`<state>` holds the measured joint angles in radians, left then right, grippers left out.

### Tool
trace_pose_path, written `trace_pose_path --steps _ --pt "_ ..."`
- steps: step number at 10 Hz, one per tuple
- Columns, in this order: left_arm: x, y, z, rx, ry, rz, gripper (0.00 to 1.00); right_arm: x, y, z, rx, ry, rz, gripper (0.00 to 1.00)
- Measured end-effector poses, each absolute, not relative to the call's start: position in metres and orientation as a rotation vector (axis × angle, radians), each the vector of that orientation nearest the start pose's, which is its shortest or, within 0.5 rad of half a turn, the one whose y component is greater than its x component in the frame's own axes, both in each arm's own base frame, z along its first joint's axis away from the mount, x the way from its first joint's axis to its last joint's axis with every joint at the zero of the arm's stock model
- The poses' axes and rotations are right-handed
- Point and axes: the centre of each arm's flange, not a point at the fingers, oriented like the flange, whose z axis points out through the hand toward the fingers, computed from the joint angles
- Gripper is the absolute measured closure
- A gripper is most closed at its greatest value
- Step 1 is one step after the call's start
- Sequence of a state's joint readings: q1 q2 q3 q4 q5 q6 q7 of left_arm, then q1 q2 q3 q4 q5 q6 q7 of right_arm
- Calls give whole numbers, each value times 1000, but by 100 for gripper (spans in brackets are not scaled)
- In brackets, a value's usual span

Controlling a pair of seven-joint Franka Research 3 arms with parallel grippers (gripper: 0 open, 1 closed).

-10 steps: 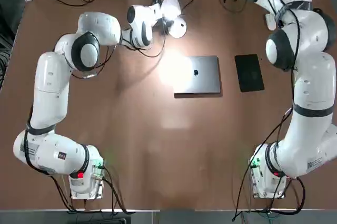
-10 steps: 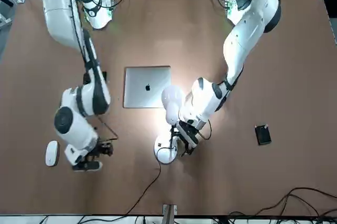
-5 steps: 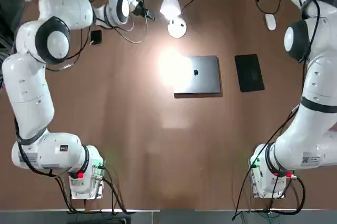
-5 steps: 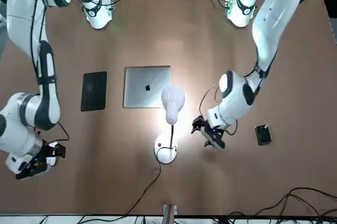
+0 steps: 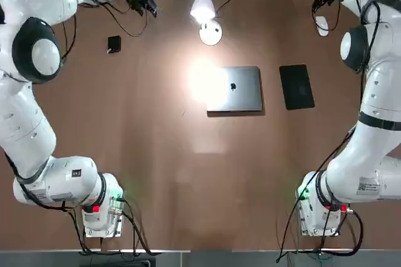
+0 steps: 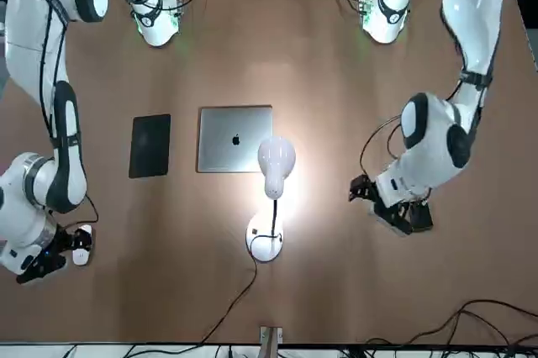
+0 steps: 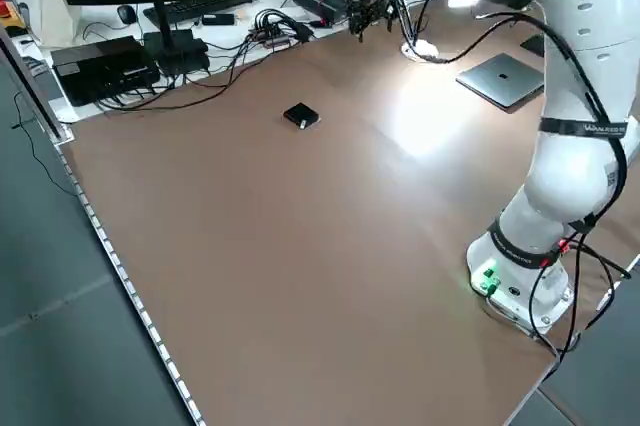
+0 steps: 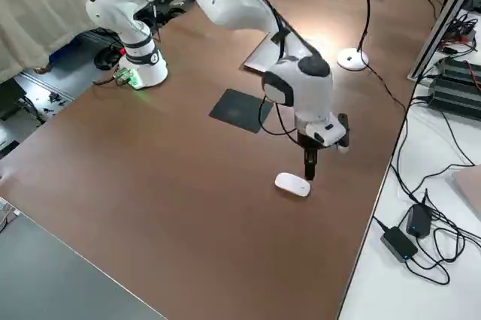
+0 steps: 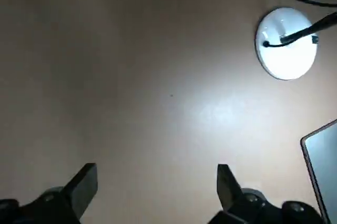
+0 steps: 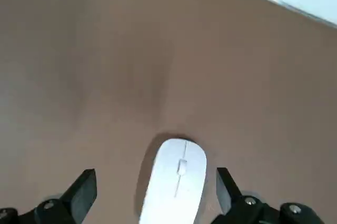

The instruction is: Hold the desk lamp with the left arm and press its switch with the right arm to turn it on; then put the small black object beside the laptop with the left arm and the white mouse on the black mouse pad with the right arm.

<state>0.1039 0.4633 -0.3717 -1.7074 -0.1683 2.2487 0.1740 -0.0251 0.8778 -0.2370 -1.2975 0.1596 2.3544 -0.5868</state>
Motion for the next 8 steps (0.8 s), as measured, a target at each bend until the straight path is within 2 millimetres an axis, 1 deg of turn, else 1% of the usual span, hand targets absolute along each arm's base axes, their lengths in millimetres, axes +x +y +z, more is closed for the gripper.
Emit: trace_pose_path --steps 1,2,3,4,6,8 --pt "656 -128 357 -3384 435 -91 0 749 -161 230 -3227 -511 -279 0" --pt "657 -98 359 -3343 384 -57 0 746 -172 222 -3233 -501 -270 0" --pt "658 -74 356 -3317 344 -45 0 743 -180 216 -3235 -490 -257 0" --pt "658 -61 352 -3312 317 -35 0 740 -184 208 -3233 -481 -236 0" --pt "655 -45 341 -3284 270 2 0 736 -181 194 -3224 -480 -201 0" --pt "655 -23 318 -3222 200 53 0 733 -181 187 -3217 -468 -182 0"
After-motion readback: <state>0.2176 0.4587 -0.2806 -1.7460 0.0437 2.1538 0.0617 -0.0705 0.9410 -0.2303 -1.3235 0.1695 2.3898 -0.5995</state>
